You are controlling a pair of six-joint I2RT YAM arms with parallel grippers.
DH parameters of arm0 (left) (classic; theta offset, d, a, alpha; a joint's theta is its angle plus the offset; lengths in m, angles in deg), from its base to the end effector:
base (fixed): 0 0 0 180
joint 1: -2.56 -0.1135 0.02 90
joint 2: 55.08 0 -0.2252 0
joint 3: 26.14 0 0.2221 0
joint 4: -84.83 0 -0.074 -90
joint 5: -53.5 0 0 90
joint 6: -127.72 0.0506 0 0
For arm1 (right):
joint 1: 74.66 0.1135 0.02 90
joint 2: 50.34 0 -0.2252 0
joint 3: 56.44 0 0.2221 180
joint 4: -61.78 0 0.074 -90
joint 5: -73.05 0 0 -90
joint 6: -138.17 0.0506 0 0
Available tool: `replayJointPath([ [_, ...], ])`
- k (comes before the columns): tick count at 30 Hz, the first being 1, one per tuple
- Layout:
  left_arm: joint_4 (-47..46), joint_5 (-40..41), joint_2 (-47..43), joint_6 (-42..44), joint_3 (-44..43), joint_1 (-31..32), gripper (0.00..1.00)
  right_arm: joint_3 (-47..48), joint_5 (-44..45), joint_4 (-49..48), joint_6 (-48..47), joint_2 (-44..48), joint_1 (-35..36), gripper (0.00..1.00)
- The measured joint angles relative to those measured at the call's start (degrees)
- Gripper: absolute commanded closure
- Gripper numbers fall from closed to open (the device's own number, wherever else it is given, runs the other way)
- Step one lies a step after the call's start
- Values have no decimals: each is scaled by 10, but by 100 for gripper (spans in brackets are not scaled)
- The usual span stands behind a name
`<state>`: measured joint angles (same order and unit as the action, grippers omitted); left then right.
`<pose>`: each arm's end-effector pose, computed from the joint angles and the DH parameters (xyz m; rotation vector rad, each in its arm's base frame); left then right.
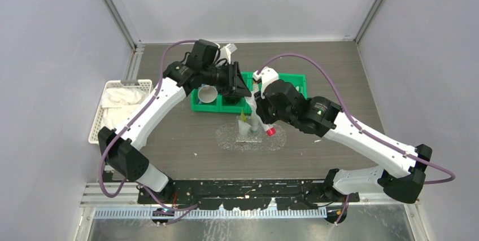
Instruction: Prepare toiletry sets of a toothbrush and toothpaste on the tray
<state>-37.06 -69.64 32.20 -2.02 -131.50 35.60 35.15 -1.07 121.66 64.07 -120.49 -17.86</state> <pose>0.2444 -0.1920 0.3325 0.1972 2.4808 -1.2719 0.1465 0.1986 0.3302 -0.6397 2.1465 0.3887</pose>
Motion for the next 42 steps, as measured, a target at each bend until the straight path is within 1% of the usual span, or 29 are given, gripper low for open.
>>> replayJointPath([
  [4, 2, -7, 0, 0, 3, 0, 68, 0, 9, 0, -5, -1, 0, 86],
  [7, 3, -13, 0, 0, 11, 0, 68, 0, 10, 0, -7, -5, 0, 86],
  [12, 3, -21, 0, 1, 21, 0, 72, 0, 10, 0, -8, -15, 0, 86],
  [15, 3, -21, 0, 2, 23, 0, 76, 0, 10, 0, -8, -19, 0, 86],
  [17, 3, -21, 1, 2, 24, 0, 78, 0, 10, 0, -9, -19, 0, 87],
  [25, -2, -32, 17, 7, 28, 0, 73, 0, 5, 0, -10, -19, 0, 87],
  [27, -3, -35, 22, 7, 29, 0, 78, 0, 4, 0, -11, -19, 0, 87],
  [29, -8, -39, 25, 8, 30, 0, 93, 0, 3, 0, -12, -19, 0, 87],
  [30, -9, -40, 25, 7, 30, 0, 98, 0, 2, 0, -12, -19, 0, 87],
  [37, -24, -42, 25, 1, 31, 0, 99, 0, 1, 1, -13, -24, 0, 88],
  [38, -24, -42, 25, 1, 31, 0, 99, 0, 1, 1, -13, -24, 0, 87],
  [39, -24, -42, 25, 1, 31, 0, 99, 0, 1, 1, -13, -24, 0, 84],
  [40, -24, -41, 25, 1, 31, 1, 99, 0, 1, 1, -13, -24, 0, 79],
  [42, -24, -39, 25, 1, 31, 3, 99, 0, 1, 3, -12, -24, 0, 65],
])
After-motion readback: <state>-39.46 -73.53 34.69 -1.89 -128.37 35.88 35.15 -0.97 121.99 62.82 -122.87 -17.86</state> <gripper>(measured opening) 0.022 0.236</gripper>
